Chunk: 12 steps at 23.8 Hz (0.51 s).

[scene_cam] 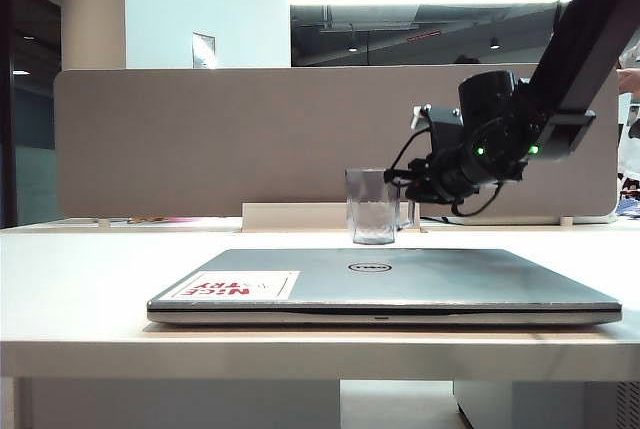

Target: Pick up the water cup and place it on the side of the laptop away from you.

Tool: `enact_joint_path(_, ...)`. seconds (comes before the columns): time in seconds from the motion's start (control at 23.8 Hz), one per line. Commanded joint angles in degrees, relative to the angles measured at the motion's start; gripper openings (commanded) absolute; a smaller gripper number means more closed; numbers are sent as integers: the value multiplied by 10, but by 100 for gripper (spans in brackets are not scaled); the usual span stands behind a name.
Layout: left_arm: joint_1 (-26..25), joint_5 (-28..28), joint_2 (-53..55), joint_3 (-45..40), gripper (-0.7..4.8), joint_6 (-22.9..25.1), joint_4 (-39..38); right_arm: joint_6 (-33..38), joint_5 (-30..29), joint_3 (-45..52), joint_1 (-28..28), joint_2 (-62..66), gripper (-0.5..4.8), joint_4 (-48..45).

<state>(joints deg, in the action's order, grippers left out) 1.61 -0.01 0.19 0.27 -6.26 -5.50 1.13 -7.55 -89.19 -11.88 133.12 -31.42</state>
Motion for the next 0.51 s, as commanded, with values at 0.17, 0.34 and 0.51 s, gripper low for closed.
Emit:
enact_joint_path(0.17,1,0,0,2,-6,-2,0,3,-1,-4,0,7,-1,-27)
enact_joint_path(0.34,1,0,0,2,-6,-2,0,3,-1,-4,0,9,0,-29)
enact_joint_path(0.51,1,0,0,2,-6,-2,0,3,-1,-4,0,10,0,-29)
